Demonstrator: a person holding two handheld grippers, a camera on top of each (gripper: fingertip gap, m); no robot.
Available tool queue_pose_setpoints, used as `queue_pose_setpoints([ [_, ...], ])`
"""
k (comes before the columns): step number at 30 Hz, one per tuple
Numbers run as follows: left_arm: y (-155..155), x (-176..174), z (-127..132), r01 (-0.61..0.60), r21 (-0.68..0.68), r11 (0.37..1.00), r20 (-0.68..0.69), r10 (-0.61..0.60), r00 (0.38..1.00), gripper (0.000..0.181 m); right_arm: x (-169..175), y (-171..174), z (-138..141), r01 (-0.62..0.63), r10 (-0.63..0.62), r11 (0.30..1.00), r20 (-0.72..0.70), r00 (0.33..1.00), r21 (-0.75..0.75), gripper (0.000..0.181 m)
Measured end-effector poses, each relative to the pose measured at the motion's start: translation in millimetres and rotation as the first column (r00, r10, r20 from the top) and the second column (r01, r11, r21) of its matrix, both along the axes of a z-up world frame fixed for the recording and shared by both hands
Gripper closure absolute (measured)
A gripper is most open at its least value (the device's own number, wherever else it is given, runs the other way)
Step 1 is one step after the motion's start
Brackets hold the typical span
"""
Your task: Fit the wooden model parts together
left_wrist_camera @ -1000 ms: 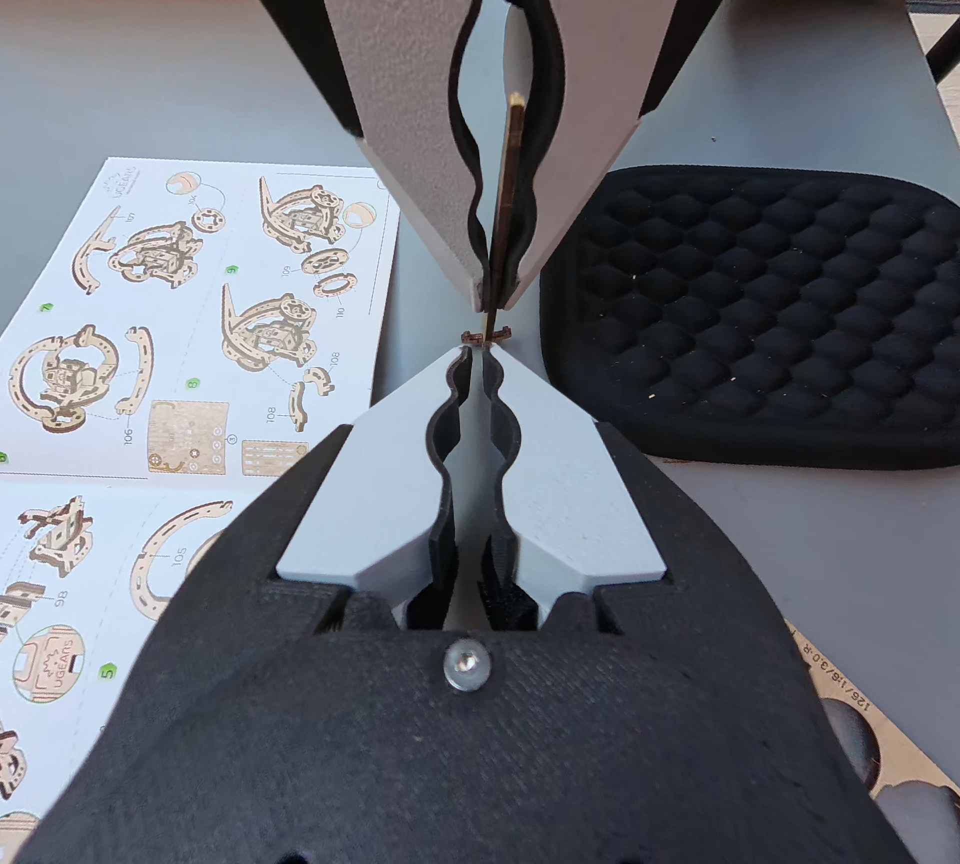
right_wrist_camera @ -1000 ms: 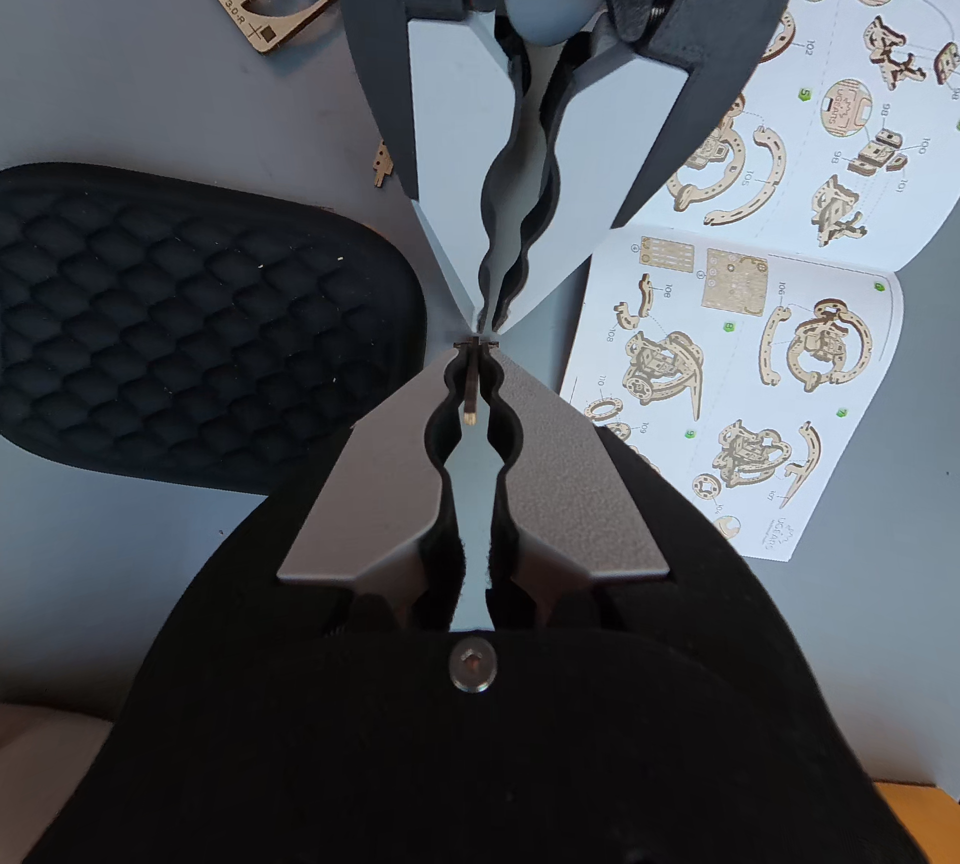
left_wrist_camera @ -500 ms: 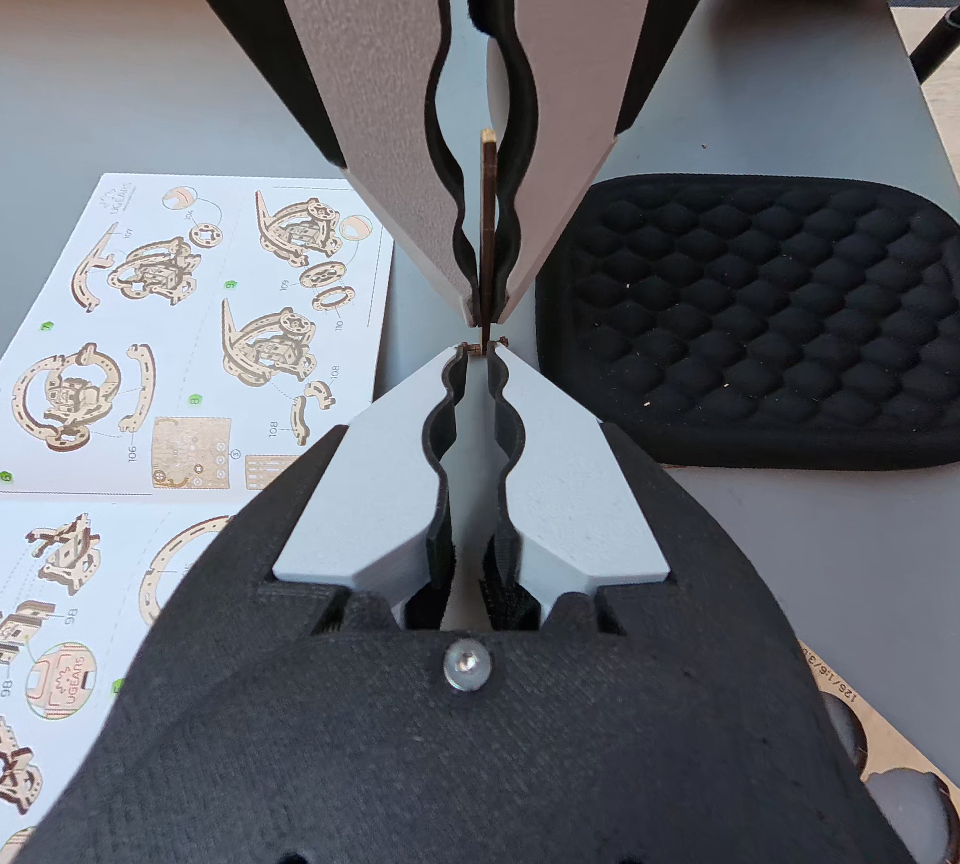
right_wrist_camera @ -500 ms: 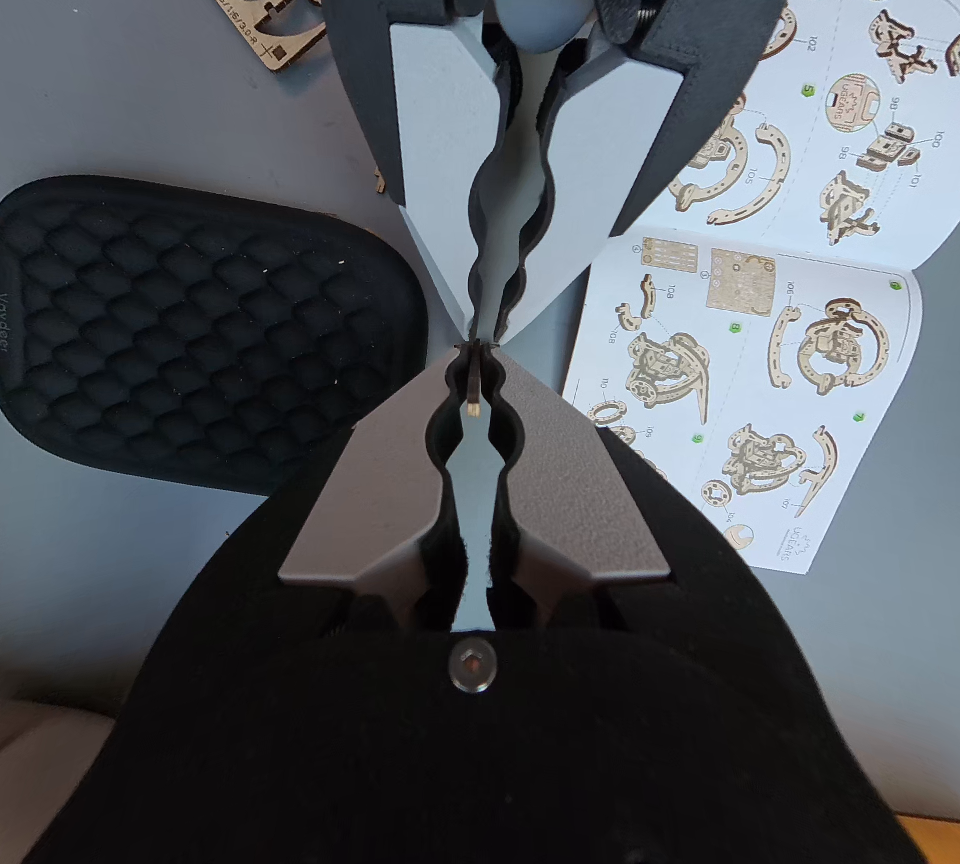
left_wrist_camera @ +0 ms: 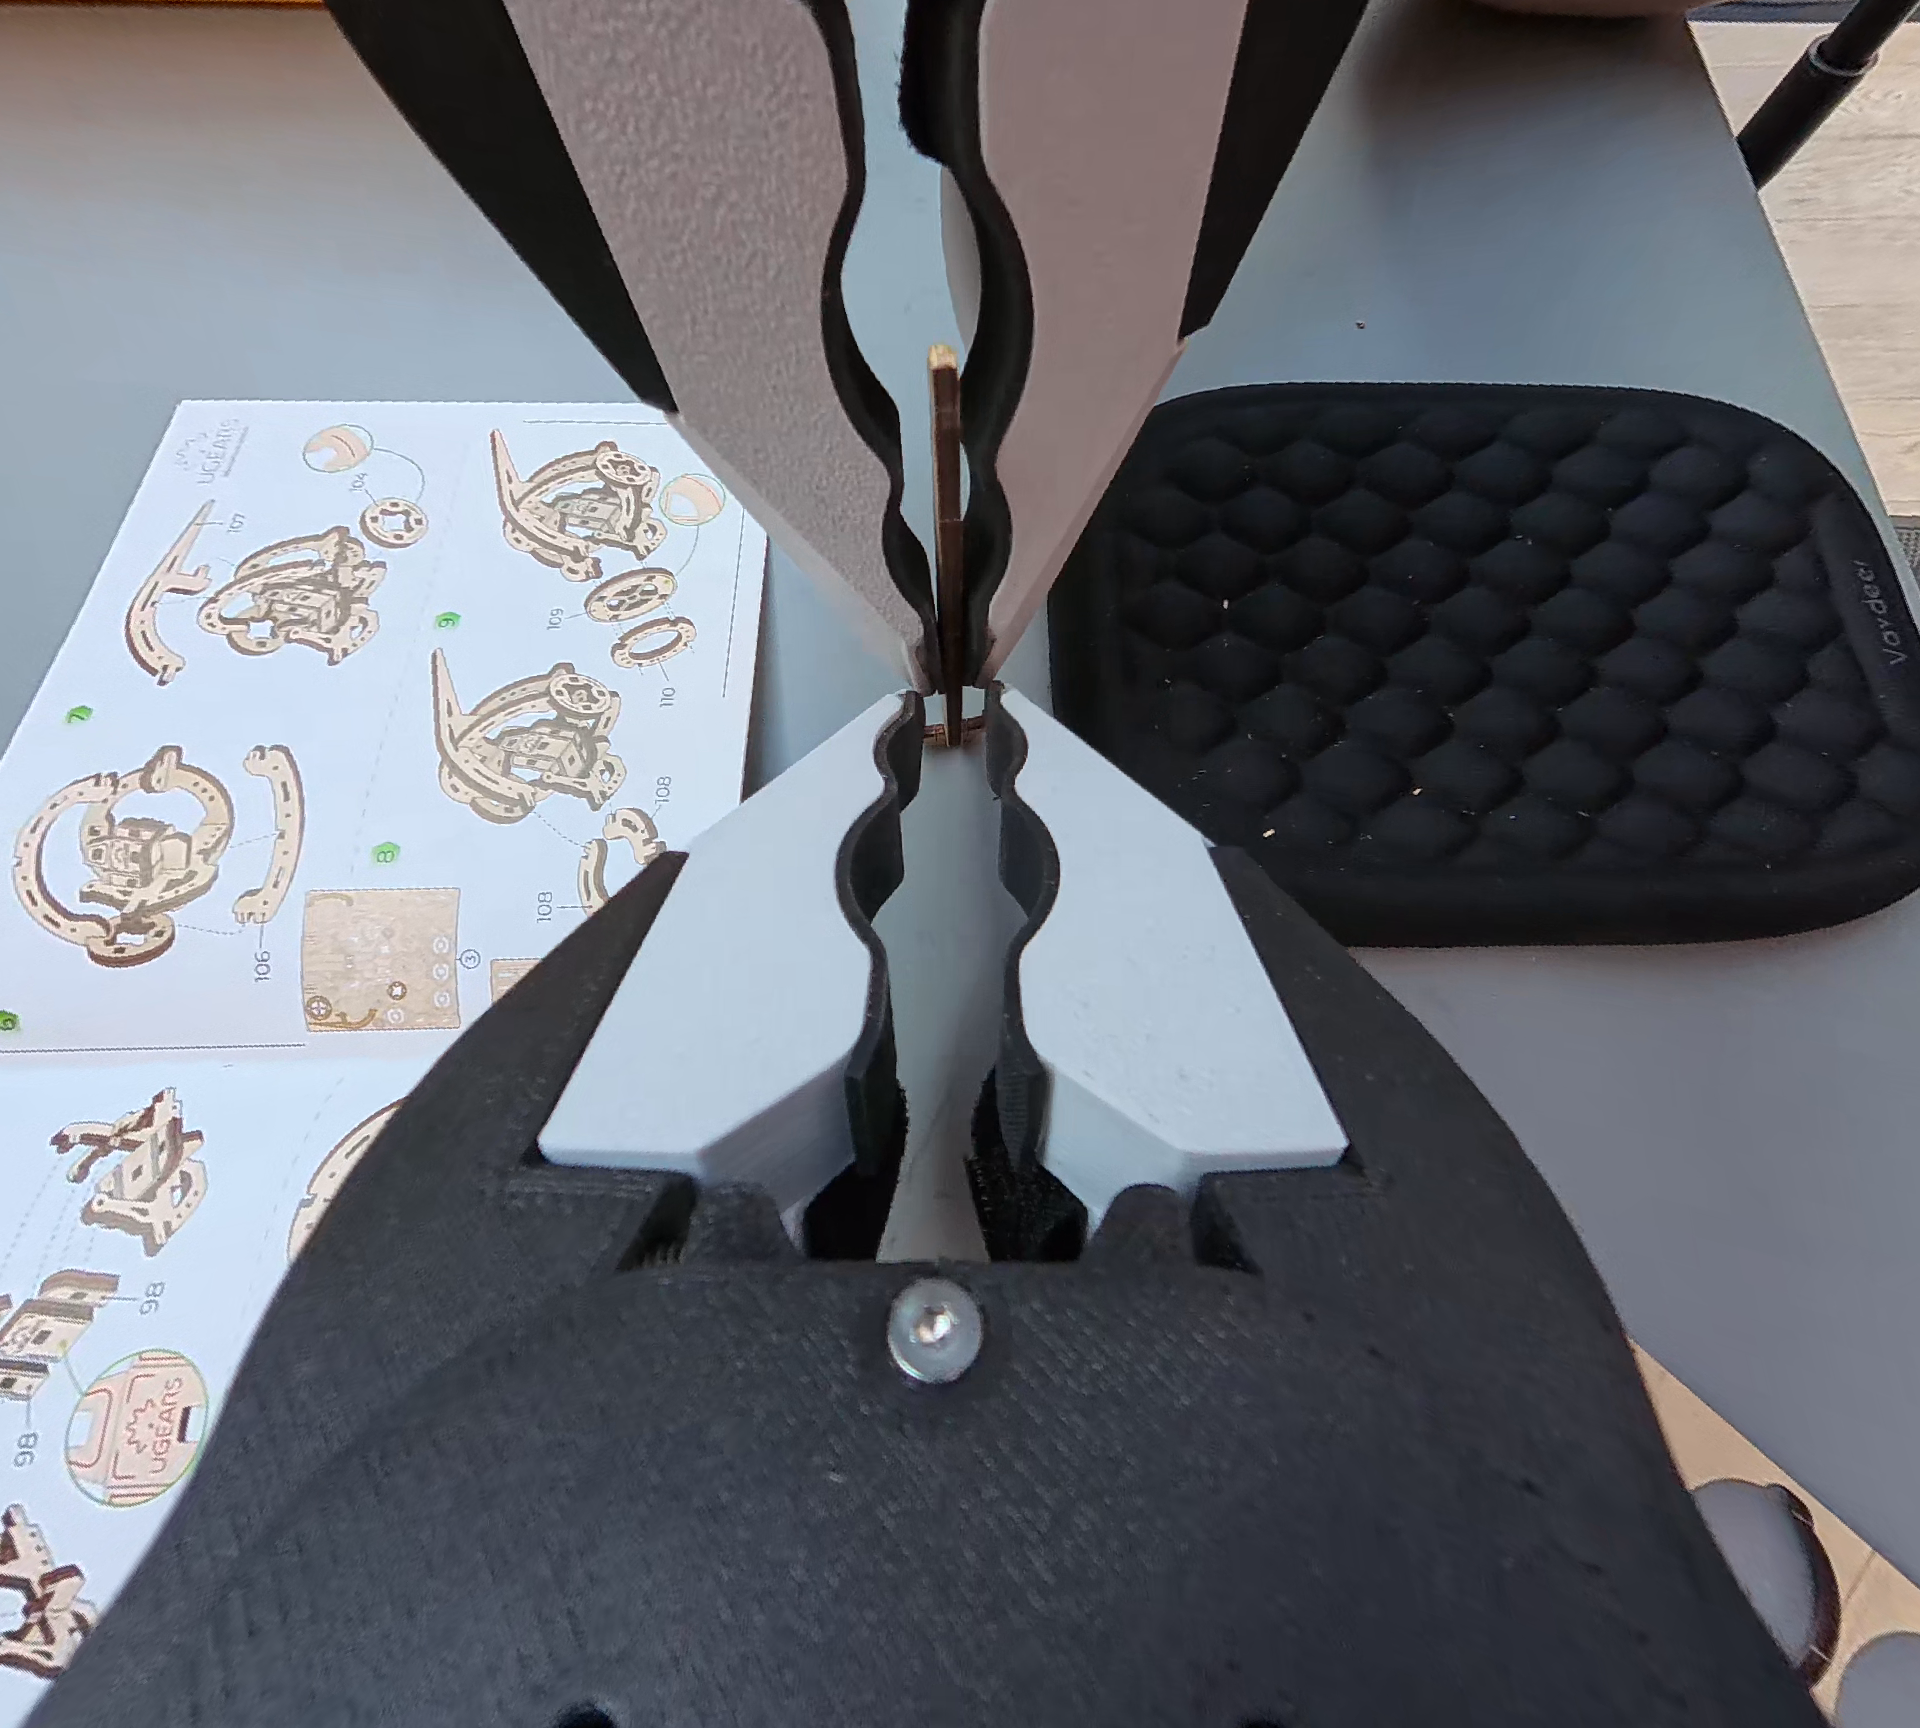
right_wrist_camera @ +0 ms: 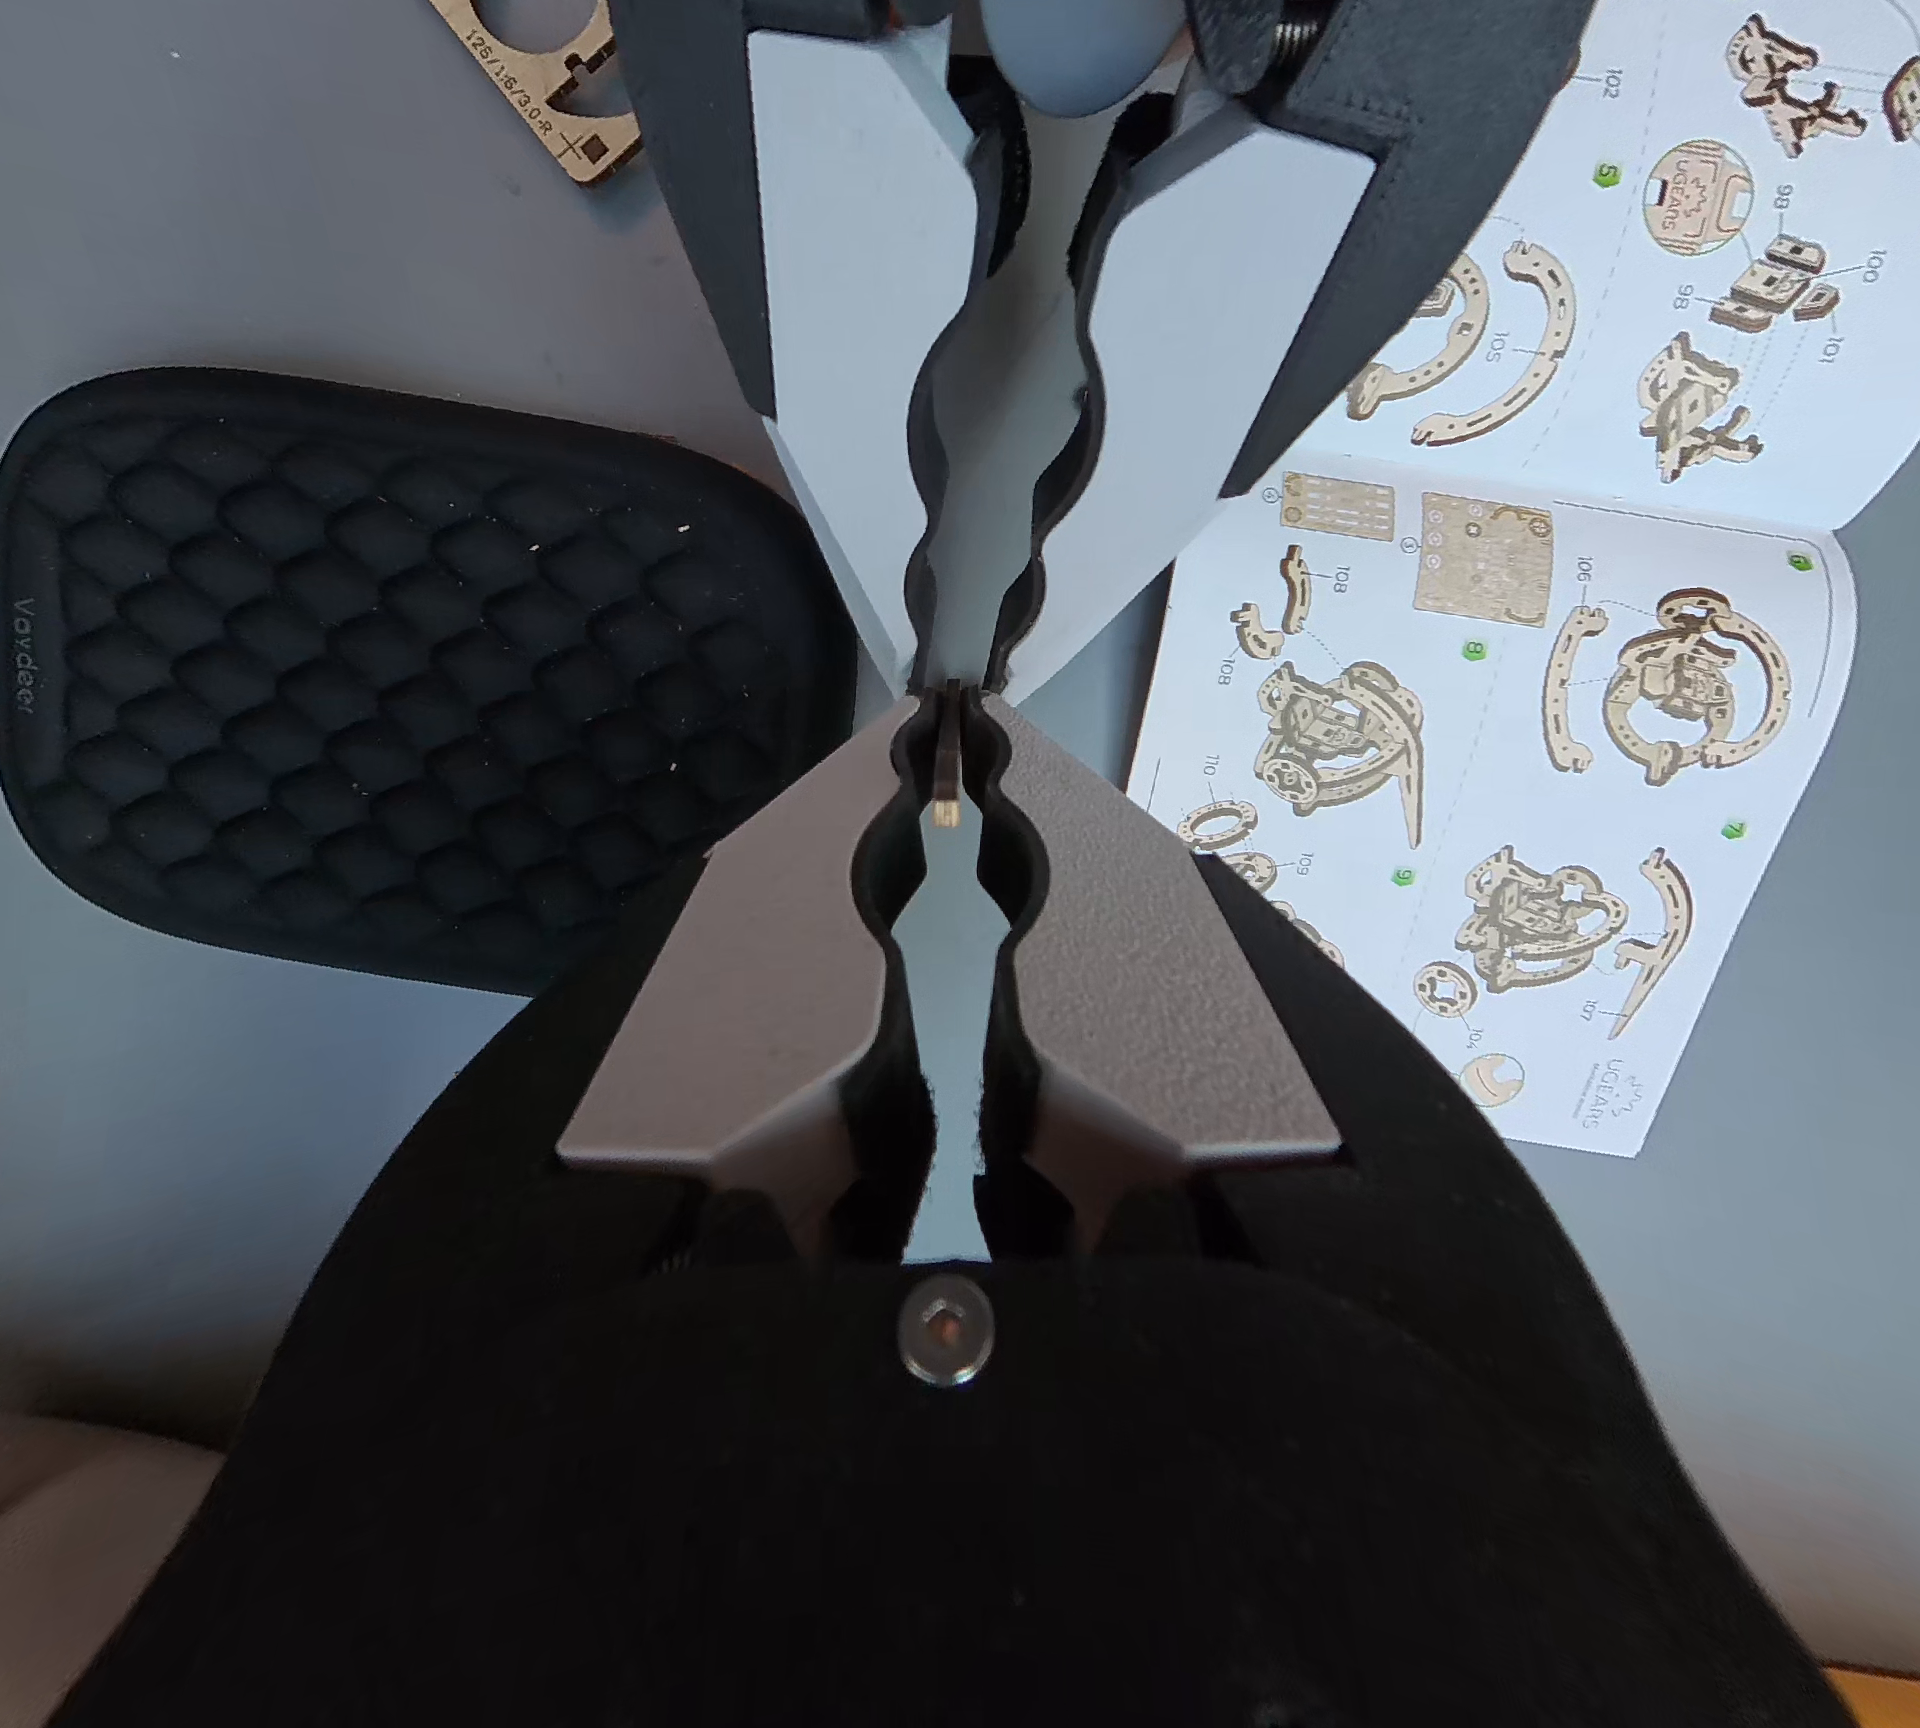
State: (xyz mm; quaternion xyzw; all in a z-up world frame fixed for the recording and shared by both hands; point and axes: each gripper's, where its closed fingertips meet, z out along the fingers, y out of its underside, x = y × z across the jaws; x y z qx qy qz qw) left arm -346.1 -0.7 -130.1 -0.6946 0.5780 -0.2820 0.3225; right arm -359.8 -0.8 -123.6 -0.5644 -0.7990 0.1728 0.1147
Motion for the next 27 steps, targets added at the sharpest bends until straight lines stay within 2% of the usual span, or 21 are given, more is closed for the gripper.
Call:
queue_pose_setpoints([
  [2,0.2,-0.1,-0.9,0.002,0.019,1.0,-0.01,-0.002,1.0,0.174,0.3,0.1,0.0,0.0,0.0,1.0,-0.001,1.0,0.0,0.181],
  [3,0.1,-0.4,-1.7,0.005,0.033,0.999,-0.017,-0.004,1.0,0.18,0.4,0.3,-0.1,0.0,0.0,1.0,-0.001,1.0,0.0,0.181],
  [10,0.2,0.0,-6.9,0.009,0.08,0.997,-0.048,-0.005,0.999,0.18,0.1,-0.2,-0.1,0.004,-0.004,1.0,-0.01,1.0,-0.002,0.181],
  [20,0.9,1.4,-10.3,-0.011,0.031,0.999,-0.028,0.012,1.0,0.18,0.1,0.3,-0.1,0.009,-0.009,1.0,-0.015,1.0,-0.008,0.181],
  [27,0.8,0.9,-11.1,-0.023,0.1,0.995,-0.049,0.028,0.998,0.18,-0.1,-1.3,-0.4,0.011,-0.011,1.0,-0.025,1.0,0.02,0.181],
])
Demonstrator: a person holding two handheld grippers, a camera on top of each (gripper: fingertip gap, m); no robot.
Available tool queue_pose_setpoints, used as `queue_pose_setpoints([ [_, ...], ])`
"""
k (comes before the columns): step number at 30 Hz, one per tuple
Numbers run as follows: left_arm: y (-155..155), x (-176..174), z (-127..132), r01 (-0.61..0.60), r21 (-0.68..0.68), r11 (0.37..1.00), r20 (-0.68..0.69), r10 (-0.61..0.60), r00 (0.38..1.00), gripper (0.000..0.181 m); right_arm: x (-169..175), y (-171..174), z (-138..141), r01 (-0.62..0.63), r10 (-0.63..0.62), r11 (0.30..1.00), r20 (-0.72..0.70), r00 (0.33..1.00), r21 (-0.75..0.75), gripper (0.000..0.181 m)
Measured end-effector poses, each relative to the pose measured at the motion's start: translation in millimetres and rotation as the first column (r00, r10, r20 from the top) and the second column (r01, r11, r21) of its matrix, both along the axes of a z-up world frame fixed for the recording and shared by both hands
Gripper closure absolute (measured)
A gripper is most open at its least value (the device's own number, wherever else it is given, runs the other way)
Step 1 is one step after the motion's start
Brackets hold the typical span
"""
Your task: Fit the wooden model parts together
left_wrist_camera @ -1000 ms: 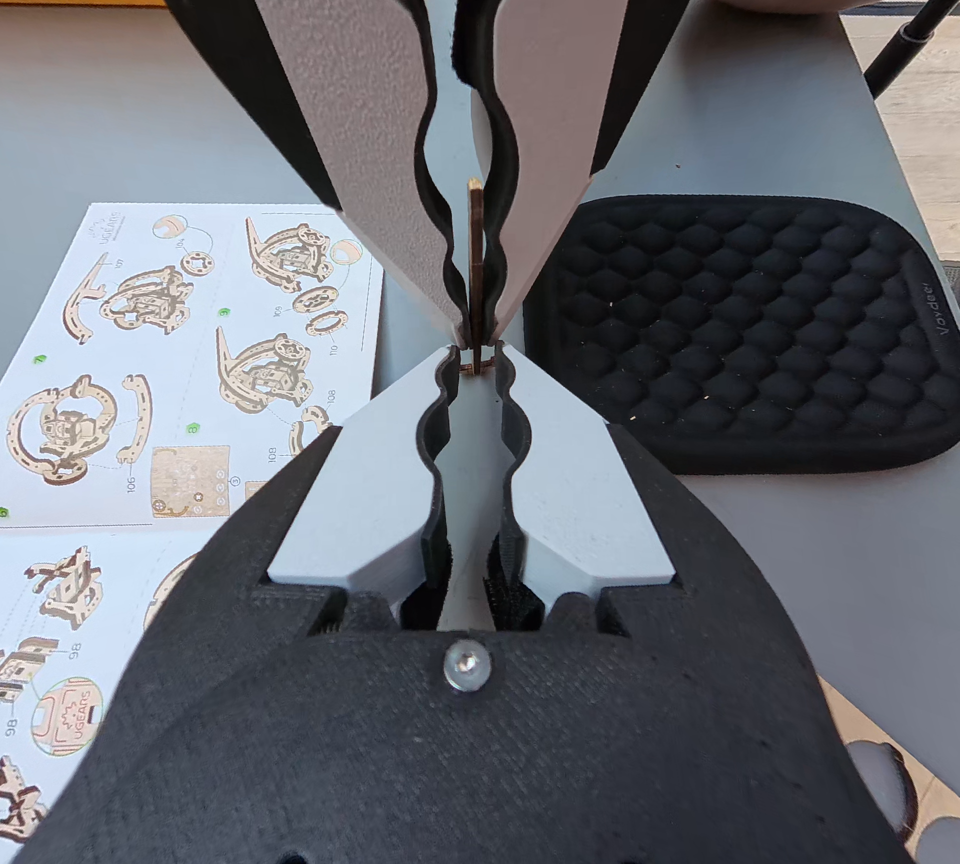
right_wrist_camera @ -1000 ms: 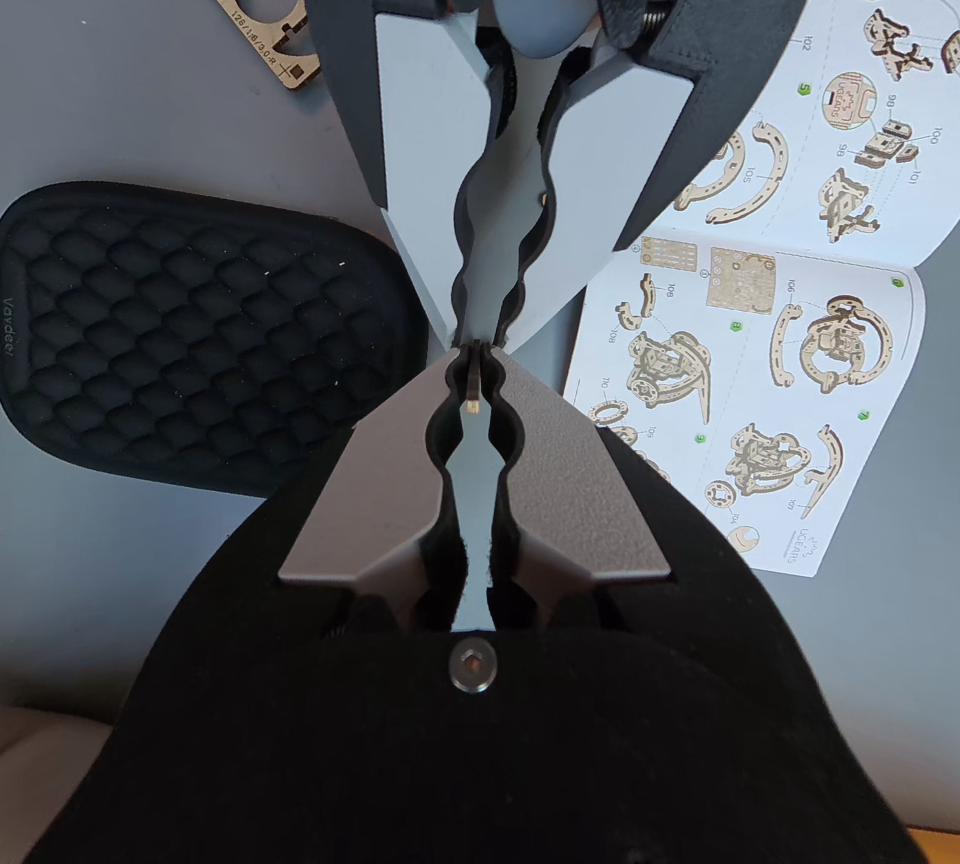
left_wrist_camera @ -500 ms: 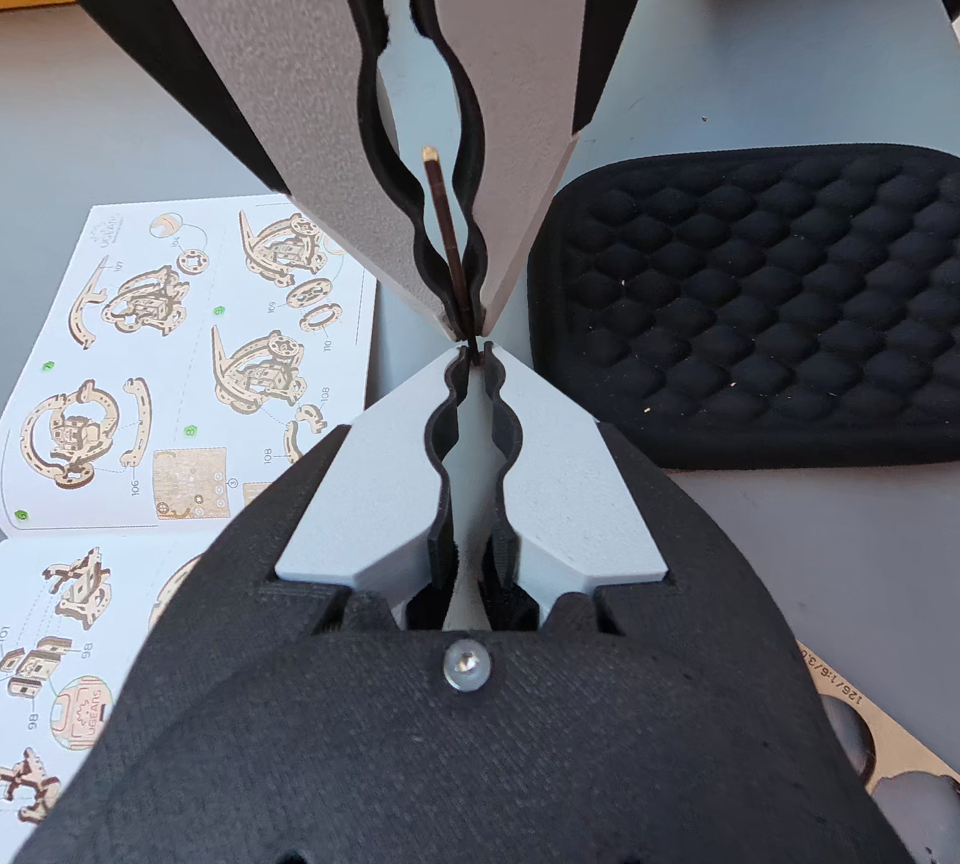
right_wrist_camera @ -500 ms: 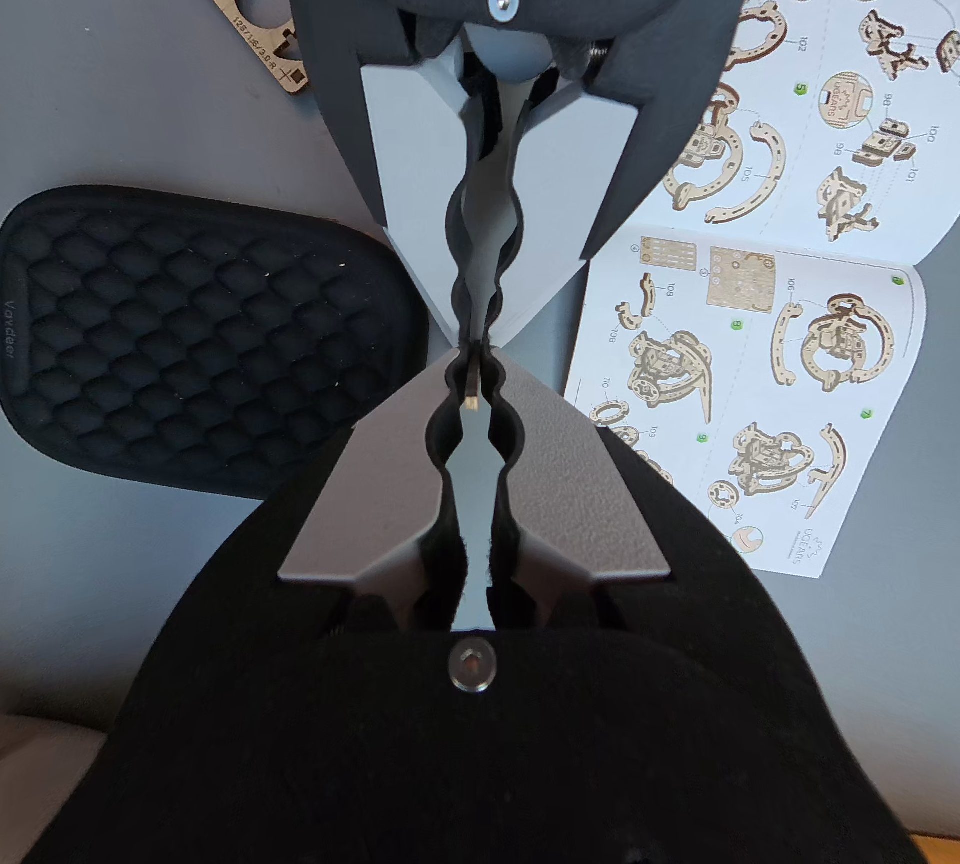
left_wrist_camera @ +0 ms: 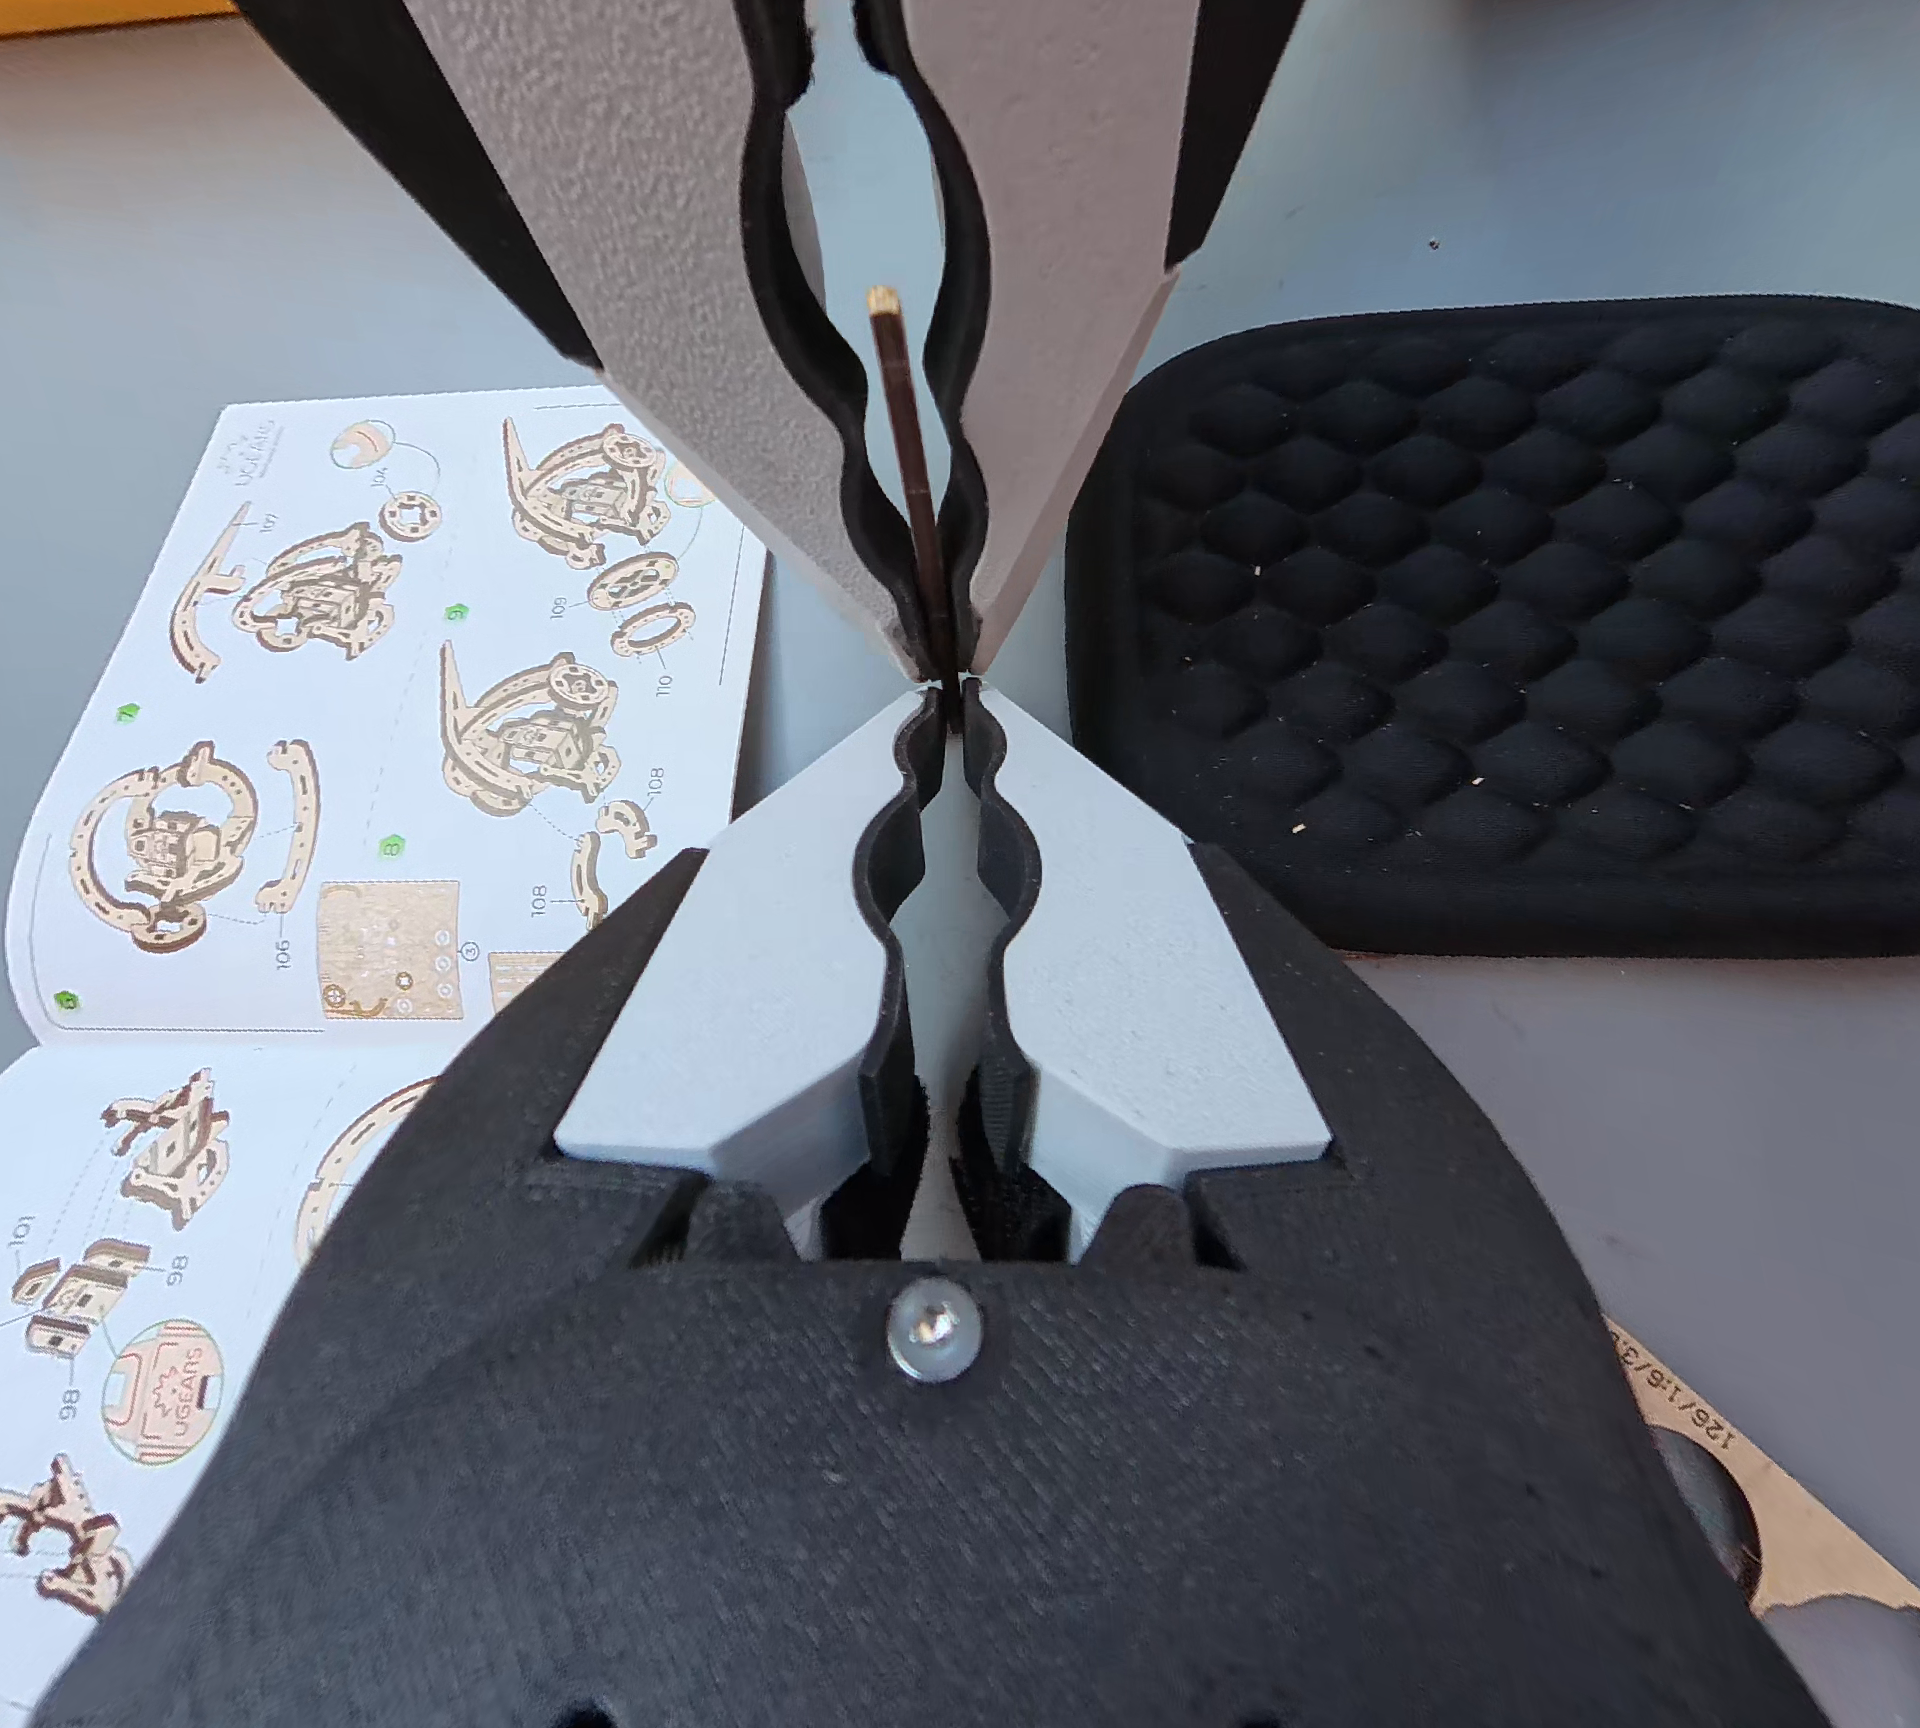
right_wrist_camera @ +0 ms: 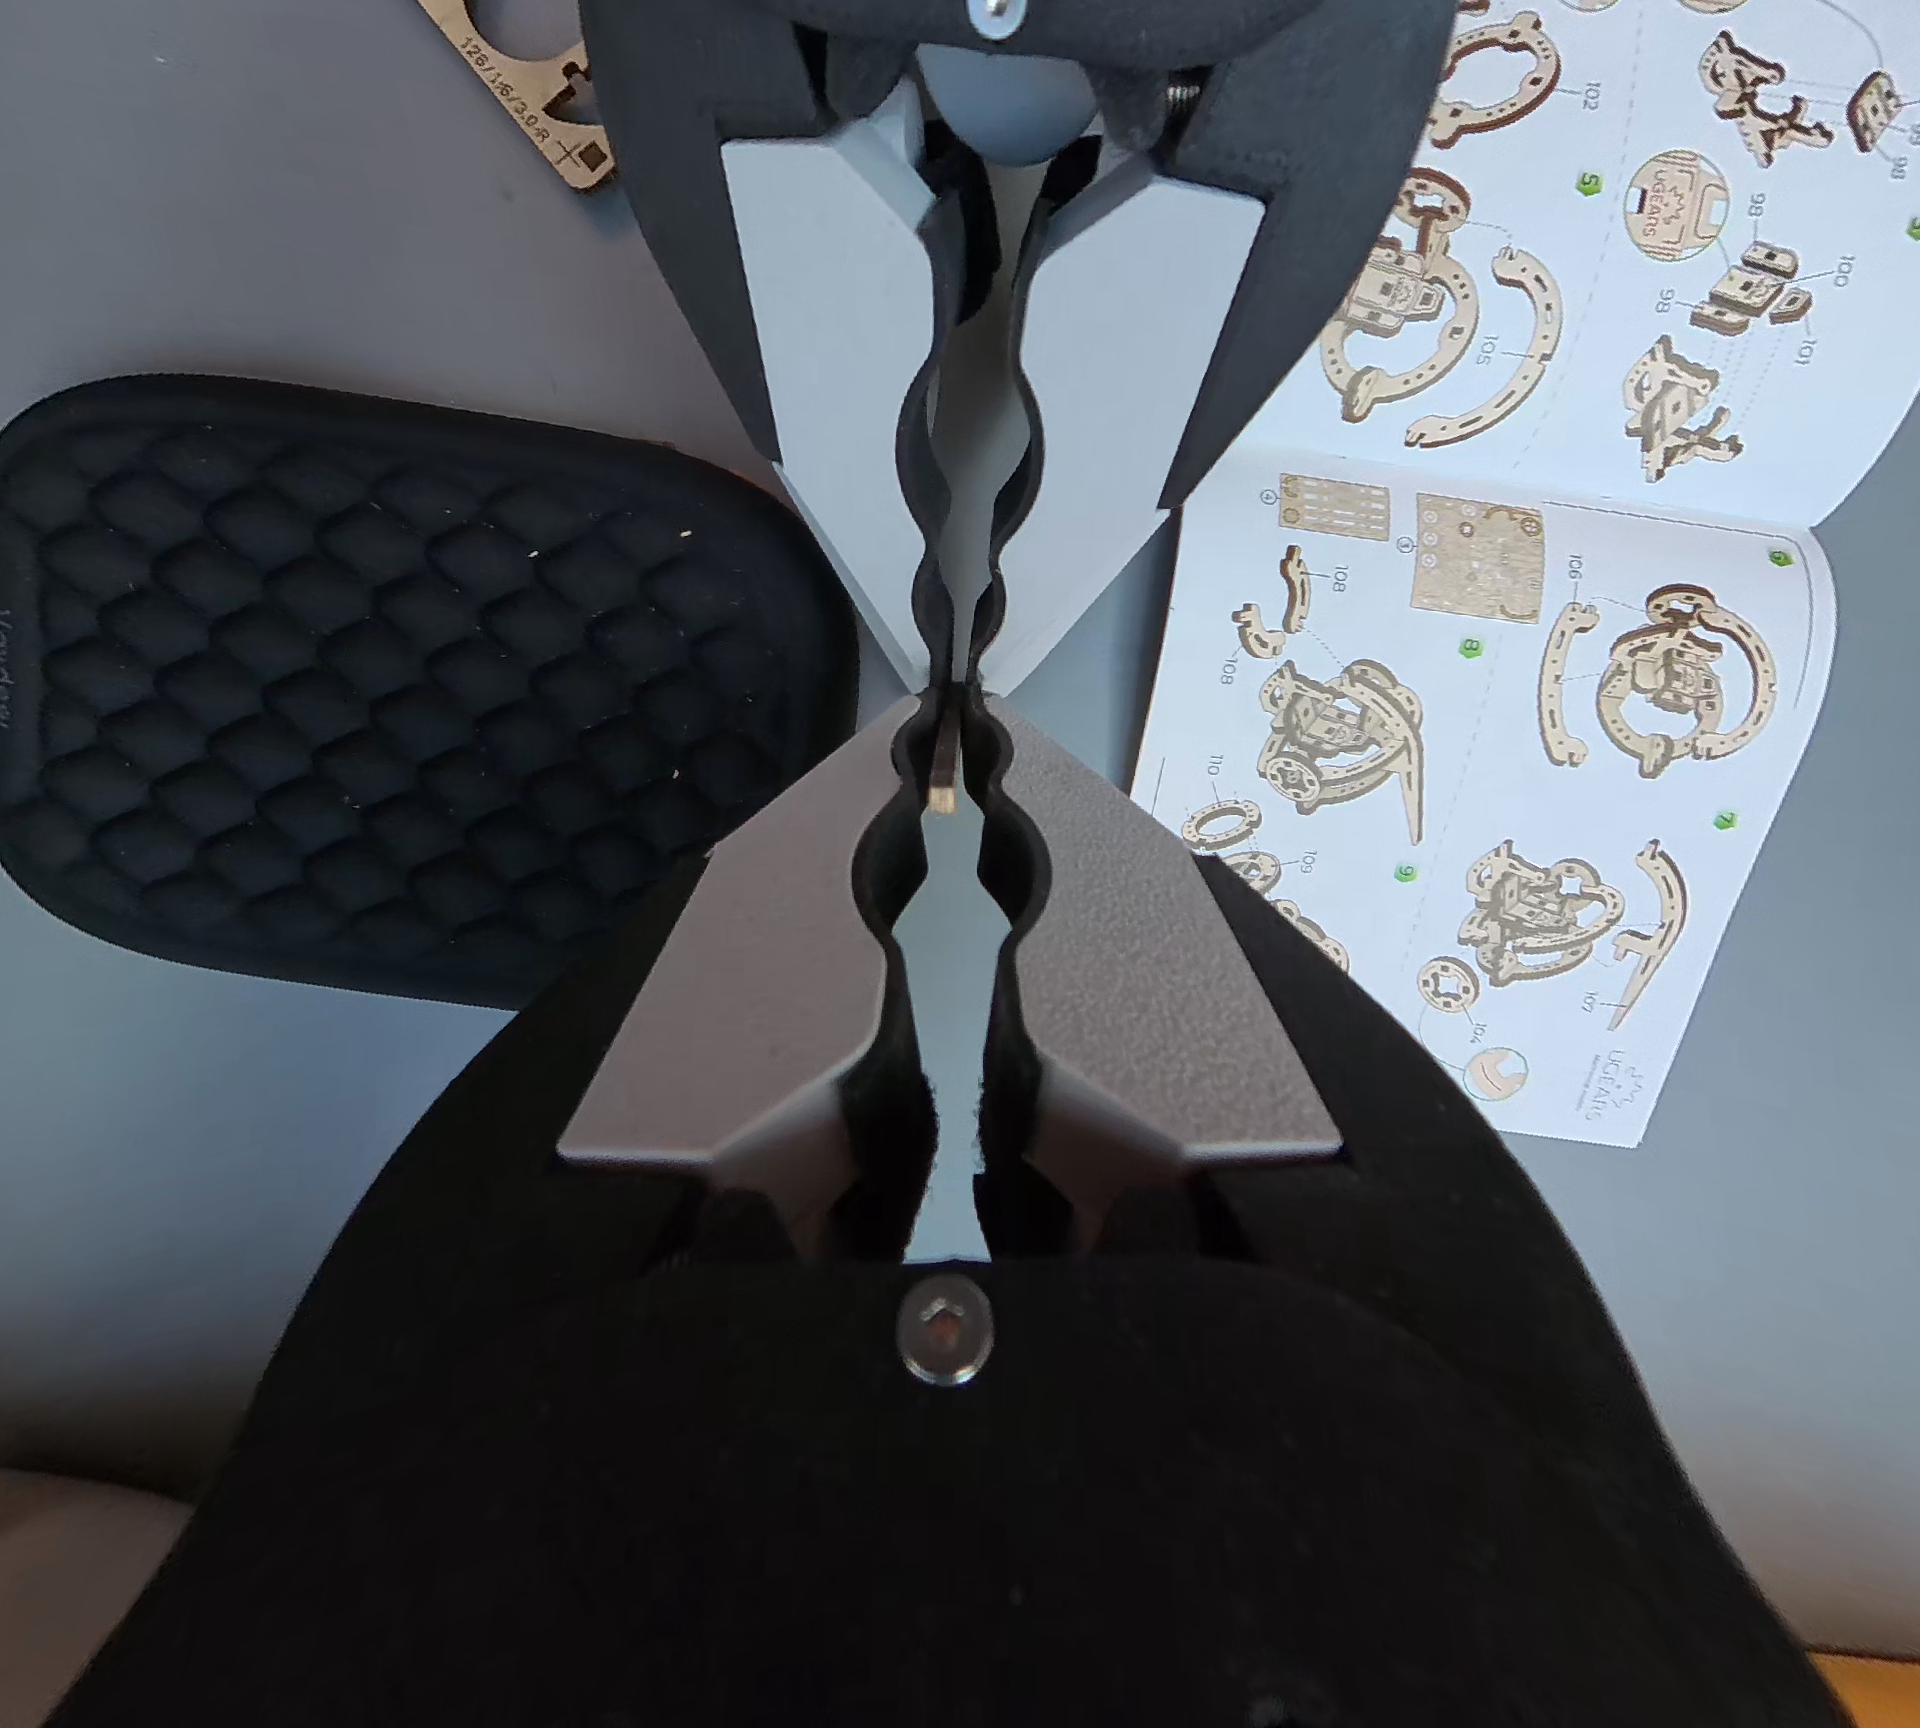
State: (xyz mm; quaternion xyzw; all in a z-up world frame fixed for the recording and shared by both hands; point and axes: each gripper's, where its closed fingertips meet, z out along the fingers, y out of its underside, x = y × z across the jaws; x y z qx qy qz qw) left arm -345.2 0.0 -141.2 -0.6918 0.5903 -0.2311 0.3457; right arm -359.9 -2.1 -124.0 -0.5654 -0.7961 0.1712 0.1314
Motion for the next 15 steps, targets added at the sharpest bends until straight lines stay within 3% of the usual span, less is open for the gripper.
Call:
queue_pose_setpoints([
  [9,0.2,-0.5,0.0,-0.004,-0.125,0.992,0.047,0.01,0.999,0.18,-2.0,1.7,-0.1,-0.014,0.013,0.997,-0.004,1.0,-0.078,0.181],
  [15,-0.3,-0.3,-0.7,-0.013,-0.021,1.0,-0.003,0.013,1.0,0.18,-0.6,-0.9,-0.4,-0.02,0.02,0.999,-0.031,0.999,-0.026,0.18],
])
